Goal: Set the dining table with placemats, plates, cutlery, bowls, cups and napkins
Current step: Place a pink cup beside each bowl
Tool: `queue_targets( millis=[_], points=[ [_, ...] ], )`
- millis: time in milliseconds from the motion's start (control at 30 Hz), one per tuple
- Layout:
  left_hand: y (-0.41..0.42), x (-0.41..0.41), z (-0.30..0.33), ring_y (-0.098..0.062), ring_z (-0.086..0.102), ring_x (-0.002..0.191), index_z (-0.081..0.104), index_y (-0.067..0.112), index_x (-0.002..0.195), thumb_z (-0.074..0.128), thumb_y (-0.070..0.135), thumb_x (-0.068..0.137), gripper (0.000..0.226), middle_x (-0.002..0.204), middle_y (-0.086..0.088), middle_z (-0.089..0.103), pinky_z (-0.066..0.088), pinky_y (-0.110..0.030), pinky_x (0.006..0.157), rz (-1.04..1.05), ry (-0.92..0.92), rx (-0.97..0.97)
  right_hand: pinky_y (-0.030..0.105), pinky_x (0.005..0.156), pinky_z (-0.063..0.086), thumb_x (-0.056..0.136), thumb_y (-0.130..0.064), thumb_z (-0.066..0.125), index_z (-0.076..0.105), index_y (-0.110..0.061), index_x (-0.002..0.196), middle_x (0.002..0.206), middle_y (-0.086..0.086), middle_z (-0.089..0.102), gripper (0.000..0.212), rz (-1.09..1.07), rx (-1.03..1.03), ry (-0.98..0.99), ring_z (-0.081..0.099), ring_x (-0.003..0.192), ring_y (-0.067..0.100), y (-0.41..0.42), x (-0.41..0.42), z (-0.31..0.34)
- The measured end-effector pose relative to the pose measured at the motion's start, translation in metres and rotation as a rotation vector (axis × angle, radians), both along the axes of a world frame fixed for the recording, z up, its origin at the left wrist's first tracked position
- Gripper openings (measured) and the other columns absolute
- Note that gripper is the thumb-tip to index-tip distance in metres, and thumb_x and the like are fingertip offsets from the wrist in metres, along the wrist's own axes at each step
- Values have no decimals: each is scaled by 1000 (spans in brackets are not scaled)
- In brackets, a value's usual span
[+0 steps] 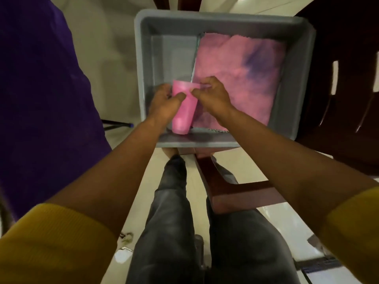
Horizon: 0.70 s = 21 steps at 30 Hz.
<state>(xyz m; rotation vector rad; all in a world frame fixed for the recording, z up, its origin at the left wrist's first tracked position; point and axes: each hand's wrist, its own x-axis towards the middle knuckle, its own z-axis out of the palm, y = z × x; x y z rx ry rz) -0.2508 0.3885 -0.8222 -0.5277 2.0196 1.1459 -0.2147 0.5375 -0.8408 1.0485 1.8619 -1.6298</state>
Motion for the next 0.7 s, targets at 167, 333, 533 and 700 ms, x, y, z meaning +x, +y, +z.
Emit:
queue_targets(
  millis=[167,333,533,700],
  points=[
    [10,-8,-10,-19,70,105,55,19,137,77,32,92,51,123,-1,69,62,-41,87,12,-18,9,44,75,65,83,-28,75,59,-20,116,112,6,70,37,-89,-122,-70,74,99,27,-1,-5,-10],
    [11,-2,-7,-23,68,109,49,23,142,72,31,96,52,130,-3,65,61,-47,93,21,-41,25,47,79,65,67,-39,74,65,-22,112,109,8,75,49,-127,-148,-103,76,94,26,0,-2,-9],
    [10,1,31,-19,66,112,49,24,144,69,33,98,51,133,0,63,60,-46,95,37,32,81,46,77,65,73,-27,69,61,-16,125,123,11,66,54,-123,-142,-40,73,101,30,6,1,32],
    [-4,14,106,-17,67,114,56,23,137,57,29,105,33,128,1,66,60,-36,92,118,58,226,45,84,64,86,-18,74,60,-20,126,111,11,68,43,-6,-94,138,71,102,27,14,16,104]
  ],
)
